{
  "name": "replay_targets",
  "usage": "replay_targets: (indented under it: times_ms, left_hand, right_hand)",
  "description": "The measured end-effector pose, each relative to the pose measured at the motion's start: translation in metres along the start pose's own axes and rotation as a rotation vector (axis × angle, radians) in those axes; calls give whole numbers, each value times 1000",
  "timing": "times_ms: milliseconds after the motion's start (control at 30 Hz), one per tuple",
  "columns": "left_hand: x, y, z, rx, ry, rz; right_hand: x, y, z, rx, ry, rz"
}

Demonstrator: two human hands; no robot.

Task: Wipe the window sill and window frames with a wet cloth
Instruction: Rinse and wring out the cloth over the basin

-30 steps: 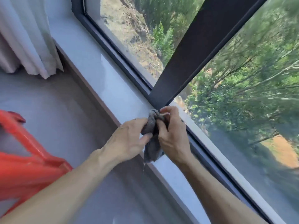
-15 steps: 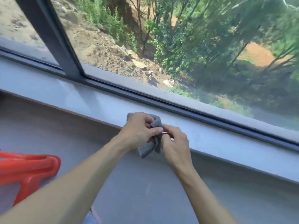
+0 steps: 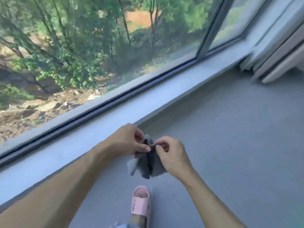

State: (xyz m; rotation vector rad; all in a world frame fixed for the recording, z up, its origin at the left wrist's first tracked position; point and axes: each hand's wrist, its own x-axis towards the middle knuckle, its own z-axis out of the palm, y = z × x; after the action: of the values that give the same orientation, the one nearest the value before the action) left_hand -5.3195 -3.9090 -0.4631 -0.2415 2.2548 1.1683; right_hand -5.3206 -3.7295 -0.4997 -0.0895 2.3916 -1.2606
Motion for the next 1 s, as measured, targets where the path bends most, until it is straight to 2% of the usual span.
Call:
replay_targets:
  times_ms: [100, 267, 400, 500, 633, 700, 733, 800, 900, 1000]
  left_hand:
    - [78, 96, 63, 248, -82, 110]
    - [152, 228, 188, 483, -214, 238]
    - [183, 317, 294, 558, -262, 459]
    - [195, 373, 403, 598, -380, 564]
    - [211, 420, 549, 649, -463, 576]
    - [220, 430, 617, 679, -465, 613]
    - [226, 432, 679, 694, -492, 631]
    - [234, 432, 735, 757, -504, 646]
    - [249, 435, 832, 844, -533, 751]
    - [269, 436, 936, 885, -568, 897]
  right_hand:
    - [7, 63, -103, 1, 236, 150]
    - [-26, 162, -247, 36, 449, 371]
    - [-70, 233, -337, 121, 588, 498]
    - [-114, 311, -402, 123, 746, 607]
    - [-162, 431, -470, 109, 809, 715]
    - [-183, 491, -493, 86, 817, 770]
    - [-207, 539, -507, 76, 831, 822]
    - [-229, 588, -518, 103, 874, 841]
    - [-258, 671, -531, 164, 1014, 909]
    - [-280, 759, -525, 110, 1212, 1020]
